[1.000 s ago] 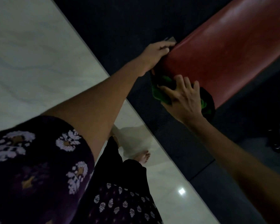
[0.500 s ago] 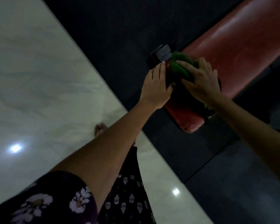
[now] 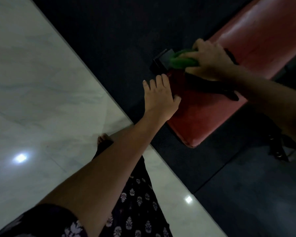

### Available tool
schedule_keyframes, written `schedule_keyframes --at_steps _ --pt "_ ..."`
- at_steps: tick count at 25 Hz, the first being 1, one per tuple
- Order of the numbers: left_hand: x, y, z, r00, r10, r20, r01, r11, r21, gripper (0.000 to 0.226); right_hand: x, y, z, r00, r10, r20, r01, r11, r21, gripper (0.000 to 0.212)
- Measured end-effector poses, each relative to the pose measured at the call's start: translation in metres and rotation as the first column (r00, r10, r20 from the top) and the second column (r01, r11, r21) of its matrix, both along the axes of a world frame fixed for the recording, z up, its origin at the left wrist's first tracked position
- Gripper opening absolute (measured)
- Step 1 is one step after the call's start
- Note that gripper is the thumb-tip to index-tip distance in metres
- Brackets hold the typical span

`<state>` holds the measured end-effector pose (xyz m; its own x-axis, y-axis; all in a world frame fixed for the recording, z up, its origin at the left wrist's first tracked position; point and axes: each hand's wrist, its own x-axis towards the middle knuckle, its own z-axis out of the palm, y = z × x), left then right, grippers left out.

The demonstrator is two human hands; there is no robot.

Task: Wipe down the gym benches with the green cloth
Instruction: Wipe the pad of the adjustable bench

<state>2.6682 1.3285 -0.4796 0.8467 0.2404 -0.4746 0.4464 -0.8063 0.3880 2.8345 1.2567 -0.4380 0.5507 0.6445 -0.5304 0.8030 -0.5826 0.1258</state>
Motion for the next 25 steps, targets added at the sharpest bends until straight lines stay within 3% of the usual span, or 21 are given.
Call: schedule_keyframes --at_steps 2,4,6,9,11,15,16,18,20,22,25 --pt "0.017 -0.004 0.000 1.000 0.013 0.028 -0.012 1.000 -0.015 0.077 0.016 0.001 -0.001 0.992 -0.122 0.024 0.121 0.992 0.034 0.051" --pt "0.033 -0.008 -0.006 0.997 0.043 0.070 -0.041 0.999 -0.021 0.076 0.010 0.005 -0.006 0.998 0.041 0.055 -0.043 0.998 0.043 0.048" --pt "0.046 -0.015 -0.012 0.983 0.116 0.144 -0.113 0.993 -0.032 0.073 0.021 -0.003 -0.004 0.985 0.173 -0.007 -0.172 0.984 0.038 0.048" --pt "0.051 -0.022 -0.021 0.958 0.189 0.217 -0.182 0.982 -0.053 0.070 0.080 -0.009 0.004 0.994 0.005 0.108 -0.002 1.000 -0.024 0.050" --pt "0.050 -0.023 -0.025 0.952 0.209 0.222 -0.203 0.978 -0.054 0.070 0.084 -0.005 0.002 0.991 -0.020 0.136 0.024 0.999 -0.028 0.049" --pt "0.052 -0.022 -0.025 0.944 0.233 0.235 -0.229 0.972 -0.044 0.068 0.059 -0.004 -0.003 0.981 0.181 -0.072 -0.182 0.983 -0.009 0.049" --pt "0.052 -0.023 -0.025 0.940 0.237 0.247 -0.236 0.971 -0.032 0.068 0.072 -0.007 0.002 0.982 0.181 -0.045 -0.182 0.983 -0.019 0.051" --pt "0.055 -0.026 -0.024 0.926 0.272 0.261 -0.269 0.962 -0.050 0.065 0.108 -0.019 0.006 0.995 0.056 0.078 -0.051 0.996 -0.069 0.054" --pt "0.060 -0.025 -0.018 0.875 0.427 0.228 -0.400 0.903 -0.155 0.057 0.122 -0.025 0.007 0.985 -0.084 0.151 0.093 0.994 -0.052 0.055" --pt "0.075 -0.022 -0.012 0.811 0.565 0.155 -0.516 0.814 -0.266 0.050 0.114 -0.025 -0.001 0.983 -0.009 0.186 0.018 0.999 -0.048 0.054" --pt "0.116 -0.033 -0.006 0.878 0.430 0.210 -0.369 0.888 -0.275 0.049 0.117 -0.036 -0.003 0.971 0.216 0.104 -0.213 0.976 -0.039 0.056"
